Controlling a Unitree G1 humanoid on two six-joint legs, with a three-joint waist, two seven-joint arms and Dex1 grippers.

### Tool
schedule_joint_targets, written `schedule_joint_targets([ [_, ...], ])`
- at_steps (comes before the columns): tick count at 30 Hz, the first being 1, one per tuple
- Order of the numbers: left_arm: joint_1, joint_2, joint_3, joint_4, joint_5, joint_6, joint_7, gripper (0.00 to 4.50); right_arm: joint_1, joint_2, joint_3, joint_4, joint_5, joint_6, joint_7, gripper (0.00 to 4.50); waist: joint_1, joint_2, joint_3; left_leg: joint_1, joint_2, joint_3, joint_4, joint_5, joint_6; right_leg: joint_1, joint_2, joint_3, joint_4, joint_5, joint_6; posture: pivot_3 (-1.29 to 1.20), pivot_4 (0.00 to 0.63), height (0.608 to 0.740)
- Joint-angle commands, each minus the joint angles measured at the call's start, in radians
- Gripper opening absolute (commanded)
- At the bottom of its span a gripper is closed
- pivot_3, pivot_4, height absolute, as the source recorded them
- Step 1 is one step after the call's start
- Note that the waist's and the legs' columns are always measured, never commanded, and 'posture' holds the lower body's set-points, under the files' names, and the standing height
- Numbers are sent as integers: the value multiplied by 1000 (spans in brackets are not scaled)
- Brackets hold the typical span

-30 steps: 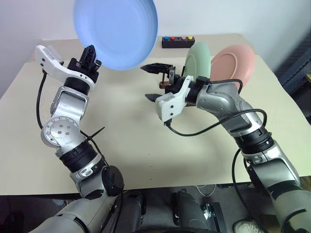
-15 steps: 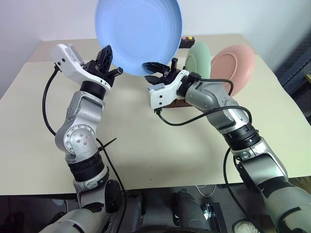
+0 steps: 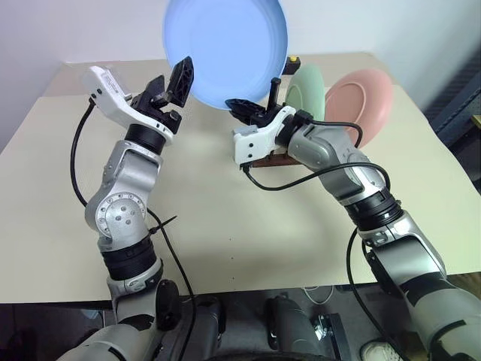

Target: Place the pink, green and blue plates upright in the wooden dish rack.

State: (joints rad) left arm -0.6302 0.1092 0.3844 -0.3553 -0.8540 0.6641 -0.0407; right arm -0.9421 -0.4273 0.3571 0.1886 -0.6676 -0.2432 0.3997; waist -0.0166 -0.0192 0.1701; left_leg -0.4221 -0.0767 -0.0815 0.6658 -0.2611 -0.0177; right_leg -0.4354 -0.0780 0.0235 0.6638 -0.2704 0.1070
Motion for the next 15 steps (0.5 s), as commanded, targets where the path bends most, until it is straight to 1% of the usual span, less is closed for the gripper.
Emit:
schedule_joint_targets([
  [1, 36, 103, 48, -4, -83, 21, -91, 4466, -68, 45, -140, -8, 168, 65, -14, 0, -2, 0, 0, 0, 0, 0, 0, 0, 0, 0, 0, 0, 0, 0, 0, 0, 150, 740],
  [5, 91, 250, 40, 9, -67, 14, -211, 4466, -95, 90, -227, -5, 343, 126, 25, 0, -4, 0, 0, 1, 0, 0, -1, 0, 0, 0, 0, 0, 0, 0, 0, 0, 150, 740],
  [6, 105, 288, 32, 18, -42, 0, -240, 4466, -100, 118, -262, -22, 436, 160, 53, 0, -3, 0, 0, 1, 0, 0, -1, 0, 0, 0, 0, 0, 0, 0, 0, 0, 150, 740],
  [8, 132, 336, 18, 42, -1, -68, -342, 4466, -115, 198, -359, -84, 679, 297, 106, 0, -4, 0, 0, 2, 0, 0, -2, 0, 0, 1, 0, 0, -1, 0, 0, 0, 150, 740],
  [10, 160, 374, -8, 65, 42, -112, -420, 4466, -126, 253, -446, -178, 964, 474, 190, 0, -2, 1, 1, 2, 0, 0, -2, 0, 0, 2, -1, 0, -1, 0, 0, 0, 150, 740],
  [12, 178, 391, -27, 90, 79, -152, -467, 4466, -145, 268, -536, -214, 1170, 613, 207, 0, 3, 2, 1, 2, 0, -1, -2, 0, 0, 2, -1, 0, -1, 0, 0, 0, 150, 740],
  [15, 191, 400, -37, 105, 85, -173, -520, 4466, -161, 255, -664, -214, 1466, 838, 175, 0, 7, 2, 1, 2, 0, -3, -2, 0, 0, 4, -2, -1, -2, 0, -1, 0, 150, 740],
])
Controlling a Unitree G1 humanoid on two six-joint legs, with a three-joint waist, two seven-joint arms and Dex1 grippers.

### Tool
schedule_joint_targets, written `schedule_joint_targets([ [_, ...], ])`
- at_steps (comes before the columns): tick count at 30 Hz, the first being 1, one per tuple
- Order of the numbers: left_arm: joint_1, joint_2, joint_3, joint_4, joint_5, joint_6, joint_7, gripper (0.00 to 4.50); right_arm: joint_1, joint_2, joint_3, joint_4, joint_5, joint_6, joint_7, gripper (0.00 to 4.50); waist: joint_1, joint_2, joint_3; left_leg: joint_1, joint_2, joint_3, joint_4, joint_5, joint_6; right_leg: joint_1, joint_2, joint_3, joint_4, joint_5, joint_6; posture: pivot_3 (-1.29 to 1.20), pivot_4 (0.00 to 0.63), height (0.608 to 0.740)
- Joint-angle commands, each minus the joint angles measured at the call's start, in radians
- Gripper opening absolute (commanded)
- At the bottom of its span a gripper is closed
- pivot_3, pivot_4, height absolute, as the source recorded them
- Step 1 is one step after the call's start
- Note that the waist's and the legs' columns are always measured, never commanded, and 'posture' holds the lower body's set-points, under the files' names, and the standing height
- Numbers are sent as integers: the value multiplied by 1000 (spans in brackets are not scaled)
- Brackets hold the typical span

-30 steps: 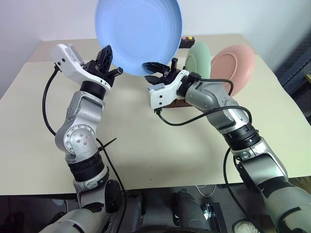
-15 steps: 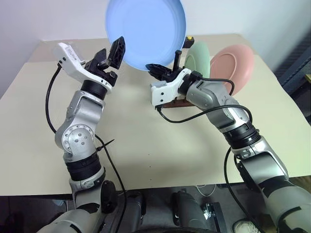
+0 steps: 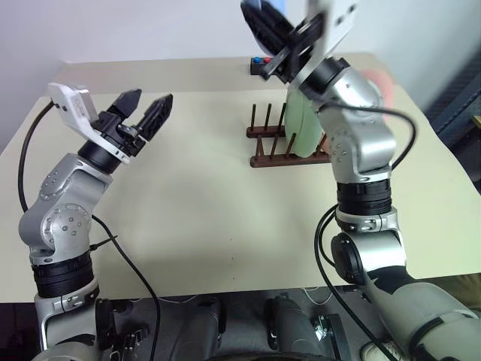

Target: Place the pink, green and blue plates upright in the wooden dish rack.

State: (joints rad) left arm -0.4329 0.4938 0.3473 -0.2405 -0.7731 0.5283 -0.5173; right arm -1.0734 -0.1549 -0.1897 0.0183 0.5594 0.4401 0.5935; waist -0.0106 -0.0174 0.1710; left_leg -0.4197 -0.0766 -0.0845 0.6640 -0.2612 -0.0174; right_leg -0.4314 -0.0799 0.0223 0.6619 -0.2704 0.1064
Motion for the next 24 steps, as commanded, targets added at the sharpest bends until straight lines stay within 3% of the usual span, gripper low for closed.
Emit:
schedule_joint_targets([
  [1, -5, 18, 0, -6, 2, -36, -53, 4466, -29, -25, -145, -43, 315, 213, -27, 0, 0, 0, 0, 0, 0, -1, 0, 0, 0, 1, 0, 0, 0, 0, 0, 0, 150, 740],
  [6, 57, 98, -57, -18, 112, -155, -215, 4466, 33, -50, -197, -29, 480, 379, -121, 0, -9, 2, -1, 1, 0, 1, -2, 0, 1, 0, 0, 1, -1, 0, 0, 0, 150, 740],
  [11, 103, 155, -48, -16, 97, -190, -358, 4466, 154, -30, -217, 4, 586, 462, -168, 0, -10, 2, -1, 3, 1, 3, -4, 0, 1, 0, 0, 2, 0, 0, 0, 0, 150, 740],
  [16, 160, 170, -44, -13, 68, -171, -421, 4466, 201, -20, -172, -10, 558, 439, -182, 0, -9, 5, 1, 3, 1, 3, -3, -2, 4, 0, -1, 2, 0, 0, 0, 0, 150, 740],
  [24, 168, 149, -46, -42, 49, -160, -393, 4466, 203, -62, -168, 19, 539, 401, -166, 0, -5, 4, 0, 3, 1, 3, -3, -3, 6, 0, -1, 2, 0, 0, 0, 0, 150, 740],
])
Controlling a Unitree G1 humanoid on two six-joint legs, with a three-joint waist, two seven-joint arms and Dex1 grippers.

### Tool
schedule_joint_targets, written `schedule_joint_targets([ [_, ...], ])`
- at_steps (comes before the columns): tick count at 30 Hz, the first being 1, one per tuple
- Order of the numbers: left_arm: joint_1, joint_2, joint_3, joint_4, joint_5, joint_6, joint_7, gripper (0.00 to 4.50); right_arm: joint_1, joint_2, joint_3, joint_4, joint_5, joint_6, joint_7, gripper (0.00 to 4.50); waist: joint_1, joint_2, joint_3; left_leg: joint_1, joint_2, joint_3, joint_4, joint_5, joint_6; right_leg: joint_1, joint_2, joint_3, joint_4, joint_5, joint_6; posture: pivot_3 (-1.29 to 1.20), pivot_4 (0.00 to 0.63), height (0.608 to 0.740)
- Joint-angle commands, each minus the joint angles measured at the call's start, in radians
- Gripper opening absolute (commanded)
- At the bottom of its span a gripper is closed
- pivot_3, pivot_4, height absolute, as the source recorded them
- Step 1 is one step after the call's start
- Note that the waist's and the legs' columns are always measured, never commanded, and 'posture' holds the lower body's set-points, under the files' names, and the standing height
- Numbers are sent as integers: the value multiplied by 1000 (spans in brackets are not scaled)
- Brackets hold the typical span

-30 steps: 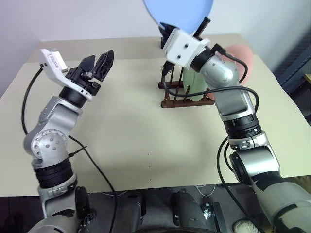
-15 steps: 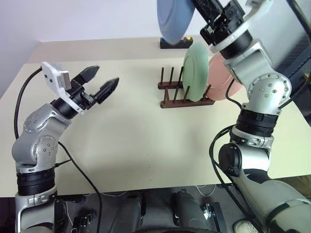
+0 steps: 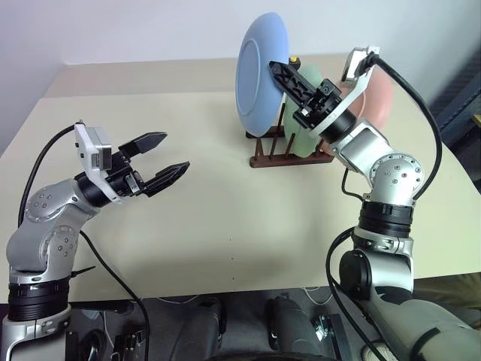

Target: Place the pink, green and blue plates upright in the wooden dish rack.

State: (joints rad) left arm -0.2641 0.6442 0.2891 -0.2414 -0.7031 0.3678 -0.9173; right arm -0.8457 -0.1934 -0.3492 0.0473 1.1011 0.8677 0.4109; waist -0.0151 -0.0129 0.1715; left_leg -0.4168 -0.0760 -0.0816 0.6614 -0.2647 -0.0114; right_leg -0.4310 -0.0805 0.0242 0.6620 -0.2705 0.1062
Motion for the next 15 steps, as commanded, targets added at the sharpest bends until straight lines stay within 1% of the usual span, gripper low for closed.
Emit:
schedule_joint_targets([
  [1, 0, -4, 11, -43, -19, -2, 10, 4466, -30, -33, -12, -1, -5, -33, 21, 0, 0, 0, 0, 0, 0, 0, 0, 0, 0, 0, 0, 0, 0, 0, 0, 0, 150, 740],
  [4, -2, -6, 9, -42, -18, -3, 13, 4466, -43, -54, -18, 28, -12, -47, 31, 0, -1, 0, 0, 0, 0, 0, 0, 0, 0, 0, 0, 0, 0, 0, 0, 0, 150, 740],
  [8, -5, -12, 0, -45, -6, -12, 18, 4466, -30, -80, 10, 68, -67, -79, 76, 0, -1, 0, 0, 0, 0, 0, 0, 0, 1, 0, 0, 0, 0, 0, 0, 0, 150, 740],
  [15, -13, -10, -5, -50, 1, -17, 22, 4466, 2, -79, 41, 104, -138, -108, 128, 0, -1, 0, 0, 0, 0, 0, 0, 0, 1, 0, 0, 0, 0, 0, 0, 0, 150, 740],
])
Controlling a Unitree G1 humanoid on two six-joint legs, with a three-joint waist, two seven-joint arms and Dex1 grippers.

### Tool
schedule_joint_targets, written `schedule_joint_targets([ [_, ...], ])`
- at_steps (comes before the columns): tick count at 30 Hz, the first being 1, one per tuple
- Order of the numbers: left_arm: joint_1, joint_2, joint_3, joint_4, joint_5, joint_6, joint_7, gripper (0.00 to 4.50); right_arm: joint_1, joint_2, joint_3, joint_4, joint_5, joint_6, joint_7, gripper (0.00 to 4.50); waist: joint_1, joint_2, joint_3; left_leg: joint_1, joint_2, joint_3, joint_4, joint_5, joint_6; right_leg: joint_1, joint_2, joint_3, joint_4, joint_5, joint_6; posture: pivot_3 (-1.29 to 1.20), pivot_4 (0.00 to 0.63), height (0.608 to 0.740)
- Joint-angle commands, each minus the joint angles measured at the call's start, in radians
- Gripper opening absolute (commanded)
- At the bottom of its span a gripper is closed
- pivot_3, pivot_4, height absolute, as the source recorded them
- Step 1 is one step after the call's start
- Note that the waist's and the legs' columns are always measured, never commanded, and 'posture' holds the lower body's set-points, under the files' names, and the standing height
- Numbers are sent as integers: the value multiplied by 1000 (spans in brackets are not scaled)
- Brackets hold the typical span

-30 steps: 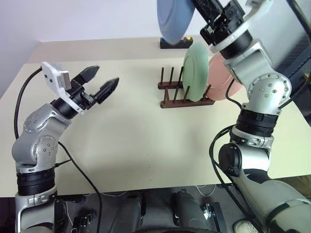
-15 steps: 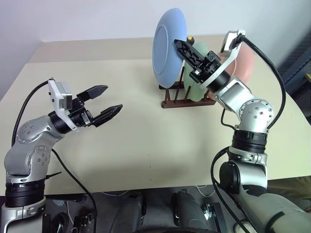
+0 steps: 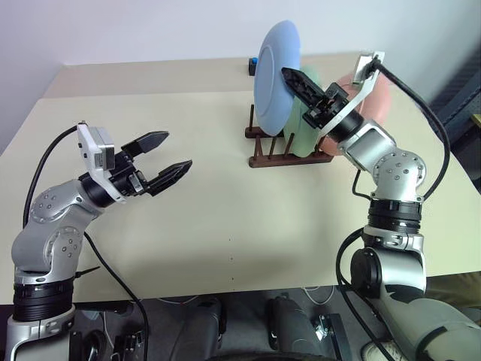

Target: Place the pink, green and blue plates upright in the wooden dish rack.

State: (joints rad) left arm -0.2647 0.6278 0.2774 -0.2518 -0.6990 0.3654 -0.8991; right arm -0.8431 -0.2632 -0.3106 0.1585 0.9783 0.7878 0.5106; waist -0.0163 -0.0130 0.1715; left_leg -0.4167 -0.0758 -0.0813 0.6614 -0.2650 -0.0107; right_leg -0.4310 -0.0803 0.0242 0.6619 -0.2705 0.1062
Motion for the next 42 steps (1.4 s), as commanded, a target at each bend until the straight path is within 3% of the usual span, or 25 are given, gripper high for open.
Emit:
schedule_joint_targets([
  [1, -13, 7, 7, -39, -3, -14, 4, 4466, 2, -9, 5, -1, -24, -30, 34, 0, 1, 0, 0, 0, 0, 0, 0, 0, 0, 0, 0, 0, 0, 0, 0, 0, 150, 740],
  [8, -20, 9, 4, -48, 2, -13, 14, 4466, 27, -15, 37, 26, -96, -45, 73, 0, 0, 0, 0, 0, 0, 0, 0, 0, 0, 0, 0, 0, 0, 0, 0, 0, 150, 740],
  [12, -18, 7, 0, -50, 9, -17, 17, 4500, 36, -13, 46, 16, -112, -43, 91, 1385, 1, 0, 0, 0, 0, 0, 0, 0, 0, 0, 0, 0, 0, 0, 0, 0, 150, 740],
  [18, -17, 5, -3, -46, 9, -17, 17, 4500, 23, -15, 66, -12, -155, -74, 94, 4322, 1, 0, 0, 0, 0, 0, 0, 0, 0, 0, 0, 0, 0, 0, 0, 0, 150, 740],
  [42, -42, -1, -18, -22, 18, -28, 6, 4500, 9, -98, 129, -156, -248, -194, 181, 4420, 1, 0, 0, 0, 0, 0, 0, 0, 0, 0, 0, 0, -1, 0, 0, 0, 150, 740],
])
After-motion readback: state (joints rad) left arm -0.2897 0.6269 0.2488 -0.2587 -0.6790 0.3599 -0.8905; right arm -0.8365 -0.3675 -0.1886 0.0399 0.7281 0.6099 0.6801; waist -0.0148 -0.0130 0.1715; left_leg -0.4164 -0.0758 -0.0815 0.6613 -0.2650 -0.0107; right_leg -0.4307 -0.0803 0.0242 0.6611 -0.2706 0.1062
